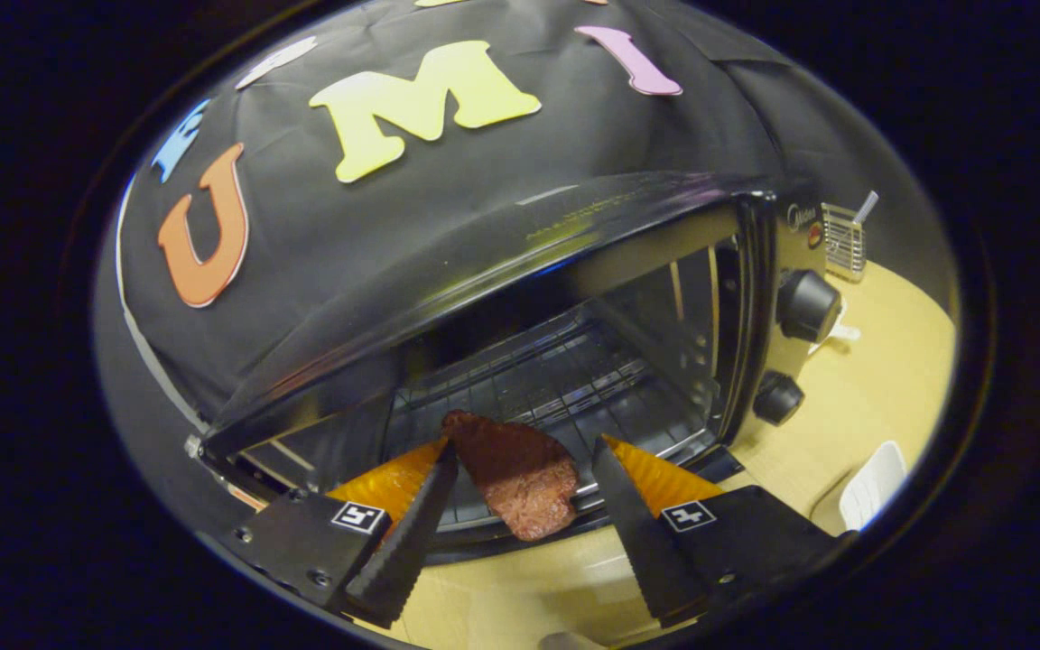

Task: Open the toaster oven, put the food inside, and close the toaster oven door.

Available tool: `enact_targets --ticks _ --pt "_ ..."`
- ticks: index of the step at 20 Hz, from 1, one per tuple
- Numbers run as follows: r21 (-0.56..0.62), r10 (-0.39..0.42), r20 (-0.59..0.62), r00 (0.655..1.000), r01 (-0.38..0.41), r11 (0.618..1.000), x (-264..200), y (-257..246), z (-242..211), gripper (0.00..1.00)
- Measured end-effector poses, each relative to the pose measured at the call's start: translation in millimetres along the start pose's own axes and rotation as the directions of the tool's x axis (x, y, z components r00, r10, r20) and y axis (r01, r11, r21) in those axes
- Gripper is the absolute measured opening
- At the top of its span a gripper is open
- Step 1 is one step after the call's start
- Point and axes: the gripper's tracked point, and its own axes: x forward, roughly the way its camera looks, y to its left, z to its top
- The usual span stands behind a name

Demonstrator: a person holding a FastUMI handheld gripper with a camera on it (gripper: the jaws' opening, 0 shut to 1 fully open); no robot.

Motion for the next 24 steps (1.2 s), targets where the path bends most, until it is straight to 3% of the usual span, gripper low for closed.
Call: enact_targets --ticks 9,13,19,24 --pt "-0.224 0.080 -0.108 0.991 -0.102 0.969 -86.4 -12.2 -0.4 0.97" --pt "-0.312 0.051 -0.099 0.994 -0.080 0.947 -125.8 -39.6 13.8 0.97" --pt "-0.362 0.011 -0.171 0.985 -0.073 0.929 -169.8 -75.4 -18.9 0.97" --pt "-0.396 0.005 -0.272 0.962 -0.117 0.911 -185.1 -83.3 -78.6 0.97"
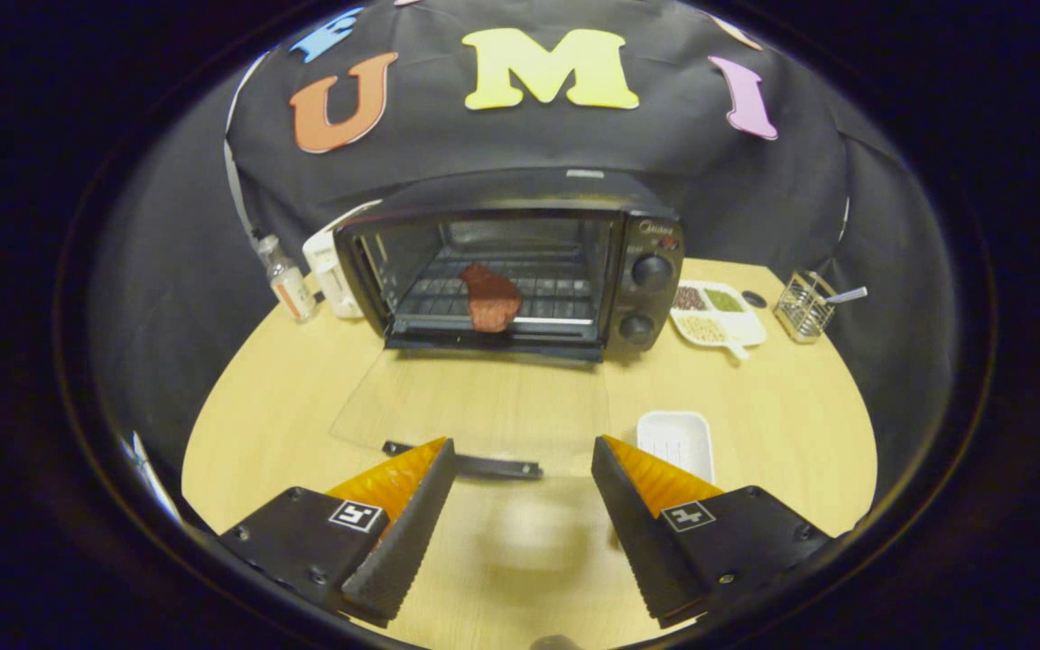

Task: Open the toaster oven, put the food inside, and close the toaster oven door.

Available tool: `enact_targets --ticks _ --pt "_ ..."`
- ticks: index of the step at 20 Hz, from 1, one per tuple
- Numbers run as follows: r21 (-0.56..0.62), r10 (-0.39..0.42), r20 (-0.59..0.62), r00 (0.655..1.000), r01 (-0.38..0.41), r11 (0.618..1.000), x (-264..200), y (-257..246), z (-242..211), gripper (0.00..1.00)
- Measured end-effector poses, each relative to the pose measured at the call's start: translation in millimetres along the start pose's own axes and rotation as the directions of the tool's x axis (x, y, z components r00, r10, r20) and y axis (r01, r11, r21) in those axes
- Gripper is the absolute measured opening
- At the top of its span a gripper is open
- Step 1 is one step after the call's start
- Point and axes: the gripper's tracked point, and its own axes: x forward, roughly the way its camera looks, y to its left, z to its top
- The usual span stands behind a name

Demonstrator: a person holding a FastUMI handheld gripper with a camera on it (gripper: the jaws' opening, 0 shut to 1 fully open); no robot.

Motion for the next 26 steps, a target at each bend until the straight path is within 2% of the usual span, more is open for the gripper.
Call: enact_targets --ticks 7,10,17,26 --pt "0.026 0.055 -0.106 0.993 -0.052 0.998 31.0 29.0 -48.2 0.97" --pt "0.031 0.034 -0.139 0.990 -0.030 0.999 48.0 32.0 -56.9 0.97" --pt "-0.009 -0.019 -0.149 0.989 0.018 1.000 77.3 23.7 -52.1 0.97" --pt "0.007 -0.001 -0.144 0.990 0.002 1.000 58.2 27.2 -31.2 0.97"
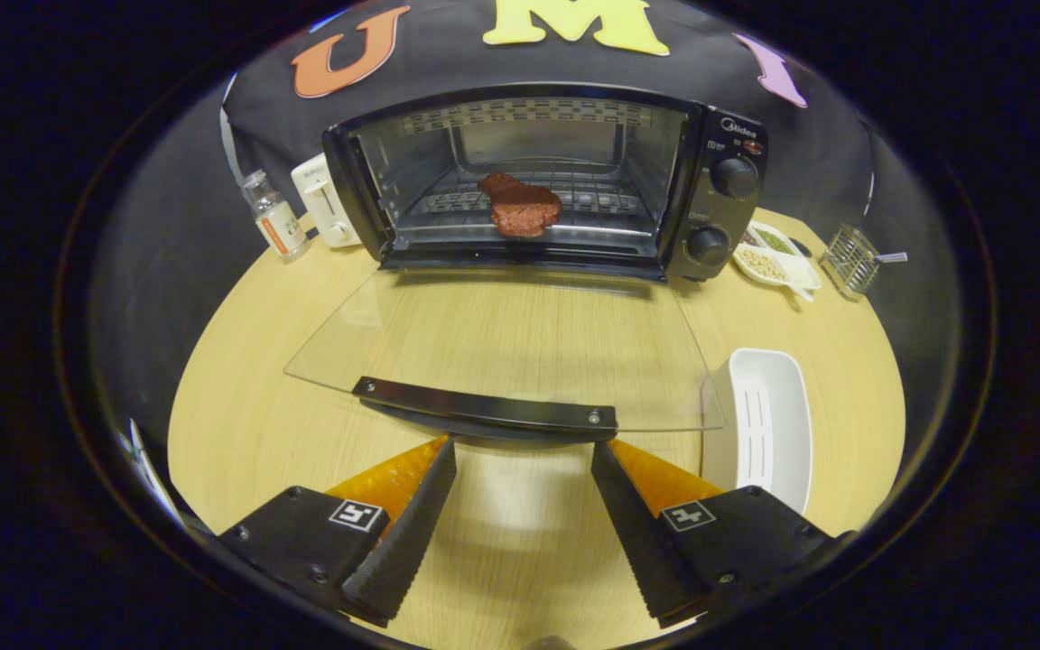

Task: Open the toaster oven, put the food inside, and close the toaster oven door.

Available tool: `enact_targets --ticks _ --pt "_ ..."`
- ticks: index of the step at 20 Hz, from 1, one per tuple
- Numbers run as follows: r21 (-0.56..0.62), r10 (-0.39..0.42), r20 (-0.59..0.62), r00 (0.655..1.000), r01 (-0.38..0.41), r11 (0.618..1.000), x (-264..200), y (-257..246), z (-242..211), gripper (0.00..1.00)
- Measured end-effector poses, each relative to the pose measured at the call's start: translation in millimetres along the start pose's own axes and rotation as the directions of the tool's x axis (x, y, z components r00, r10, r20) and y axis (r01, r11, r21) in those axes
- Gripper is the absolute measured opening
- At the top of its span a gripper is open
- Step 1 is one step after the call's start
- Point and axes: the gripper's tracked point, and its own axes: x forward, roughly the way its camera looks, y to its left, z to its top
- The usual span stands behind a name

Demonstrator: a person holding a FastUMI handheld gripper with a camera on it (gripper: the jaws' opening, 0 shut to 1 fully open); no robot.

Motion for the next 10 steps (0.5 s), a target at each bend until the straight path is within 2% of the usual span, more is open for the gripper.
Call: enact_targets --ticks 6,10 --pt "0.012 0.016 0.049 0.999 -0.016 1.000 -28.5 3.9 37.3 0.97" --pt "0.021 0.022 0.123 0.992 -0.025 0.999 -45.6 5.6 77.7 0.97"
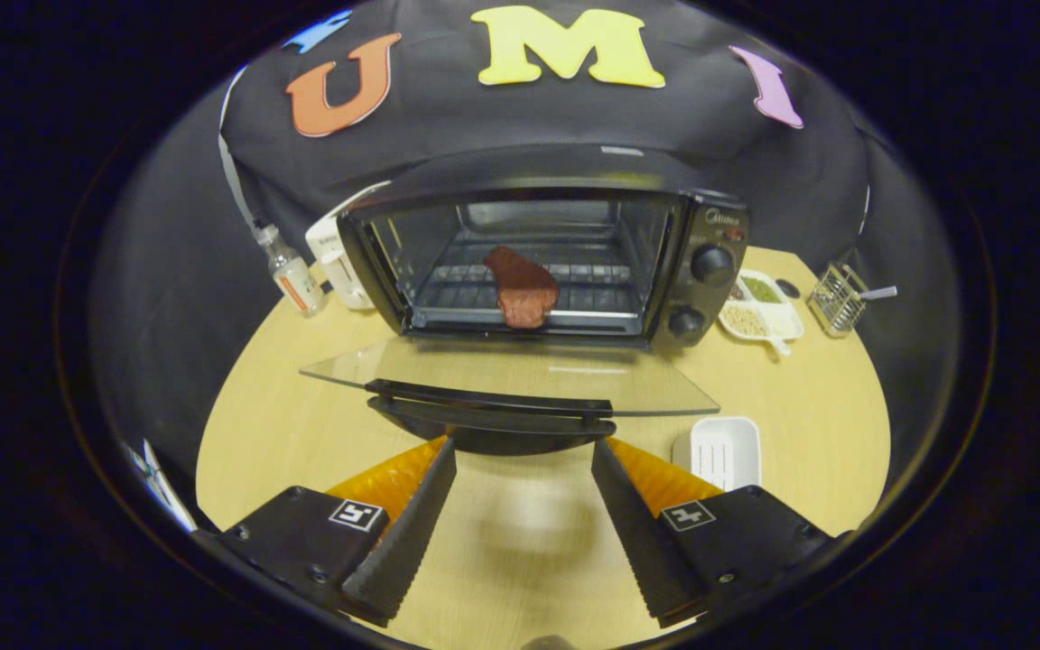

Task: Open the toaster oven, put the food inside, and close the toaster oven door.

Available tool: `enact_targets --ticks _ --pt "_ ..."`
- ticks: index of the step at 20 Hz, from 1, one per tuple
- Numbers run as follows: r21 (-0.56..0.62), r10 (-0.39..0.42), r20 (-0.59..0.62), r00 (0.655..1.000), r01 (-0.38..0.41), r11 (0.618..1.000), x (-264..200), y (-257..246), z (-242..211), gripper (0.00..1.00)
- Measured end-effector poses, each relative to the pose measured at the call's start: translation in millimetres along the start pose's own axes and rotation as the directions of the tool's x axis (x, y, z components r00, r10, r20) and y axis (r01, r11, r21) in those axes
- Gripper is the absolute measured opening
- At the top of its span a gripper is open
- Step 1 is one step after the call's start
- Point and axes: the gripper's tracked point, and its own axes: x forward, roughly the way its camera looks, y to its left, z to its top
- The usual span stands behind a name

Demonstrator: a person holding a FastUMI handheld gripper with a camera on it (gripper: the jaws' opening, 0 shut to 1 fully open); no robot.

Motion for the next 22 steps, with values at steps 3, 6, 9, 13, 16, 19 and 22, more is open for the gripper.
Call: enact_targets --ticks 3,6,9,13,16,19,22 --pt "0.016 0.008 0.054 0.999 -0.009 1.000 -2.3 0.9 32.6 0.97" --pt "0.013 0.008 0.095 0.995 -0.009 1.000 -0.1 0.2 58.8 0.97" --pt "-0.009 -0.007 0.131 0.991 0.008 1.000 5.0 0.2 85.8 0.97" --pt "-0.042 0.002 0.162 0.987 0.005 0.999 4.9 3.8 101.1 0.97" --pt "-0.013 0.013 0.151 0.989 -0.011 1.000 0.4 4.5 94.3 0.97" --pt "0.002 0.001 0.147 0.989 -0.001 1.000 -6.2 -7.5 88.8 0.97" --pt "0.019 -0.015 0.148 0.989 0.012 1.000 -13.3 -22.7 82.0 0.97"
